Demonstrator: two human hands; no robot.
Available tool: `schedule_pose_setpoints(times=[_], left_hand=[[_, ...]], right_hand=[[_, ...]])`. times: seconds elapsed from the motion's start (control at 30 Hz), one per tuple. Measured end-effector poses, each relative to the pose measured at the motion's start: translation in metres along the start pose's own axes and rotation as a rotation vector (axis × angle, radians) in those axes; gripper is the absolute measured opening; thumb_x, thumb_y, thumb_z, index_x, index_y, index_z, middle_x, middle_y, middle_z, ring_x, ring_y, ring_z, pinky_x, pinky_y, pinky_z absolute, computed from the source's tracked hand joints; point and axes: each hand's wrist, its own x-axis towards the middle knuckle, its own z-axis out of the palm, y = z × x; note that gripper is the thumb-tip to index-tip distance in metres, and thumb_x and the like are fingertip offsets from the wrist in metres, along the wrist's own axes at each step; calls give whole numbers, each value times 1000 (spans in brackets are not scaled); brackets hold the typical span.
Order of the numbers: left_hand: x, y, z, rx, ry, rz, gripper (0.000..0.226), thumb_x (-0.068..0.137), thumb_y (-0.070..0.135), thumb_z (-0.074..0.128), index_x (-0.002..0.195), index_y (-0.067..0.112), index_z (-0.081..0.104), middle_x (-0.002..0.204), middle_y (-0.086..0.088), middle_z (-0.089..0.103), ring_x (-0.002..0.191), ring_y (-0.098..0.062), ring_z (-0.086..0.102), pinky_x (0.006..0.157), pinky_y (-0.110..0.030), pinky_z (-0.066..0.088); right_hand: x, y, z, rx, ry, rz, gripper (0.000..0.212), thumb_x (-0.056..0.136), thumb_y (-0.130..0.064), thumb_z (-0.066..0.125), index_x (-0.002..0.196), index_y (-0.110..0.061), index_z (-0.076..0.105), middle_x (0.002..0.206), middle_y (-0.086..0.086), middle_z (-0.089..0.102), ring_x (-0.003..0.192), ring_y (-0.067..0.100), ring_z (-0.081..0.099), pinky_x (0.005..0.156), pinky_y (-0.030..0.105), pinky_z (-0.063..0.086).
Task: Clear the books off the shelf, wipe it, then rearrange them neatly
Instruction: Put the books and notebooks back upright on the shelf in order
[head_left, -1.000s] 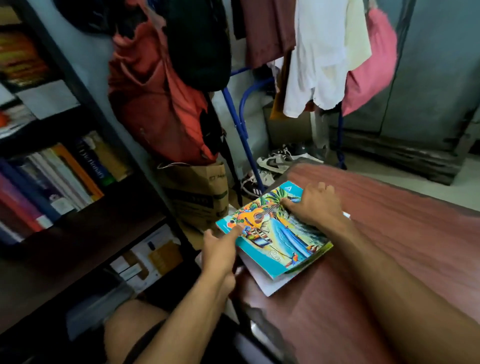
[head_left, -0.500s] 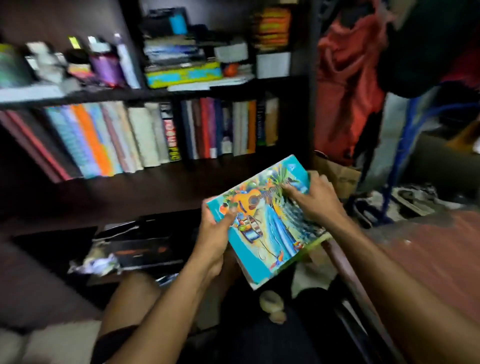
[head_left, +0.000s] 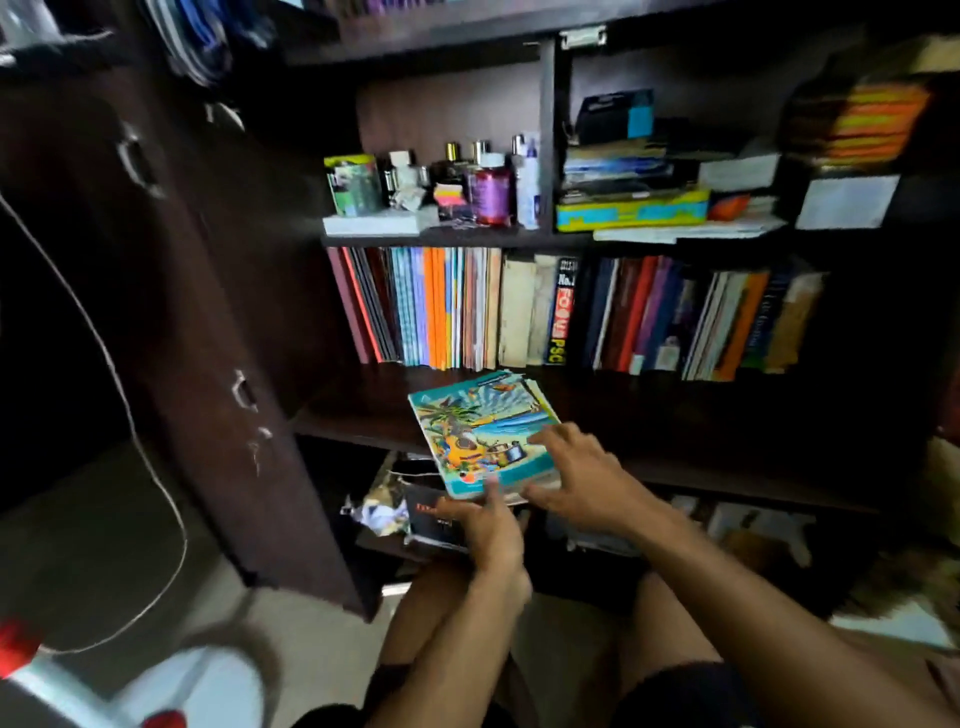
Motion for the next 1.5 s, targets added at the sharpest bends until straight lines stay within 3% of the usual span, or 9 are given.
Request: schedule_pose_setpoints(times=[0.1,0.23,0.4,0.57,0.8,0.97,1.13,1.3,1.5], left_hand=[[-16,-6,1,31,-144,-27,24,101,40,59,116,22,51,119,-8,67,105,-22,68,81,-40,59],[7,14,-3,155,-82,110,44,90,57,65,120,26,53,129,-4,55,104,-15,61,93,-47,57],[24,55,3,87,-139,31,56,88,39,78,124,21,39,106,-7,65,83,-20,66,66,-36,62],[41,56,5,243,-94,106,57,78,29,88,118,15,50,106,-11,69,85,-21,70,52,-29,57],[48,73,4,219,-147,191,35,90,17,65,103,38,41,108,-6,66,93,-30,70,78,-58,61],[52,109,-4,155,-184,399,44,93,2,59,102,39,38,112,-7,70,92,-25,69,82,-52,57],[85,156,-20,389,11,721,53,85,17,75,132,28,53,97,18,71,88,5,68,75,-14,49],[140,156,-23,718,-104,658,51,90,61,64,118,19,72,103,-6,77,103,-29,71,80,-34,54],[173,141,-11,678,-85,616,64,86,71,52,119,19,70,105,0,74,103,-24,68,85,-36,54]], right_hand=[[5,9,5,-14,-40,14,71,92,-57,59,152,-28,34,152,4,37,140,28,35,110,48,38],[6,15,9,-109,-98,12,66,94,-54,57,151,-30,34,149,2,40,140,26,37,108,49,38],[8,13,14,-169,-97,-52,65,92,-50,59,150,-29,36,140,0,41,129,24,41,103,44,43],[11,9,19,-202,-72,-94,54,91,-40,60,141,-28,42,132,1,46,114,24,43,97,39,44],[26,-5,0,-139,-112,-194,47,85,-43,72,125,-32,49,124,-4,51,111,20,48,94,39,45],[57,-25,-11,-36,-109,-227,44,88,-39,70,126,-27,51,129,0,57,116,22,57,96,40,50],[98,-35,-33,-45,-54,-260,54,92,-40,66,140,-23,46,138,1,52,126,22,51,103,39,45],[141,-34,-47,-105,-54,-227,60,94,-43,63,145,-22,40,144,4,45,129,27,48,102,46,46],[188,-32,-28,-151,-49,-203,60,95,-40,61,148,-24,38,154,5,38,135,28,44,109,51,41]])
